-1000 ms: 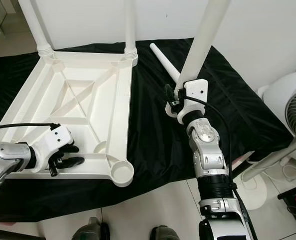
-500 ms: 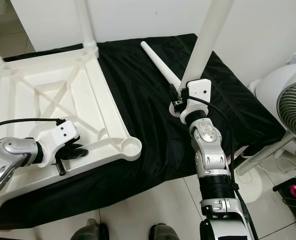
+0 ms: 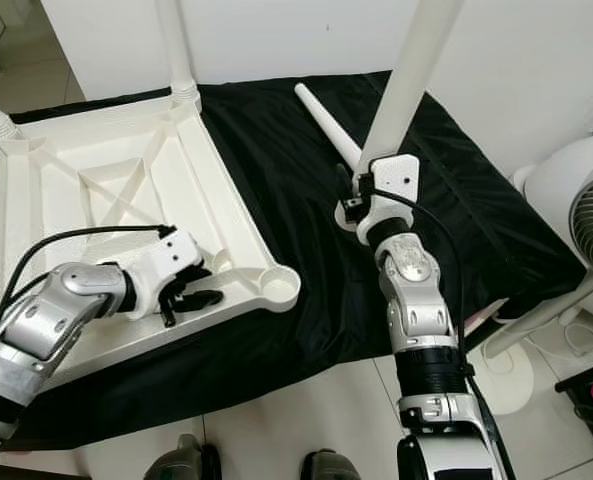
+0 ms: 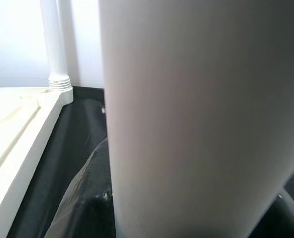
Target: Building children table
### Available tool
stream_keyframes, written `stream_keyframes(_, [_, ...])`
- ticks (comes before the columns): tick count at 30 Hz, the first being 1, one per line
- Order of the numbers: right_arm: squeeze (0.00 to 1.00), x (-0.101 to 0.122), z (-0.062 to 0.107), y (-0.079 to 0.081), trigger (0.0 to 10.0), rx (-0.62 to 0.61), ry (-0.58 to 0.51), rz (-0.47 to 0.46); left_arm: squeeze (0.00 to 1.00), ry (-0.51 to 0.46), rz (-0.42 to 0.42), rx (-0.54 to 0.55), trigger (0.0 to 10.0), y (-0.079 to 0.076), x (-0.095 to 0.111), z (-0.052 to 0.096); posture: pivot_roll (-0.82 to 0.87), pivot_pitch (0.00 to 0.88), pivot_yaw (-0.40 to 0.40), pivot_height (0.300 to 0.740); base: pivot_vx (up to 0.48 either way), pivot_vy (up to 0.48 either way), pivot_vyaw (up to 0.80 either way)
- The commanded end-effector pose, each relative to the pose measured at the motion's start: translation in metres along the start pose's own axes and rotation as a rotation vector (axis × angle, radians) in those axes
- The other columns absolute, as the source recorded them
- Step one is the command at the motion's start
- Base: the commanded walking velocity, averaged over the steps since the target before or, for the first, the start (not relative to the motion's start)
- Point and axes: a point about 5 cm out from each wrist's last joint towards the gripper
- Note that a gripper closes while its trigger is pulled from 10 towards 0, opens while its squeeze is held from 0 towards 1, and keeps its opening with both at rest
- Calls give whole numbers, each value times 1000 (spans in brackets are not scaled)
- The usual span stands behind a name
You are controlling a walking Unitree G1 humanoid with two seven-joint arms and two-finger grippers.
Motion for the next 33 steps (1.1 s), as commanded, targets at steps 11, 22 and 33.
stream_keyframes(11, [0,2,2,2,10000,-28,-9,-30,0,-52,-6,178,10000,8,10,-23,-104,110,44,740,0,0,0])
stream_keyframes(22, [0,1,4,-1,10000,-36,-1,-44,0,-97,-13,166,10000,-2,25,-44,-115,121,38,740,0,0,0])
stream_keyframes(33, [0,3,2,16,10000,38,-25,-123,0,-240,38,250,10000,12,38,-17,-65,102,21,740,0,0,0])
Point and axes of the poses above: a point about 5 cm out from each wrist's last joint towards the gripper, its own z axis pointing back from the gripper into the wrist, its own x axis along the axis of the wrist's last joint, y = z × x, and after that the axes turned 7 degrees about z, right-handed
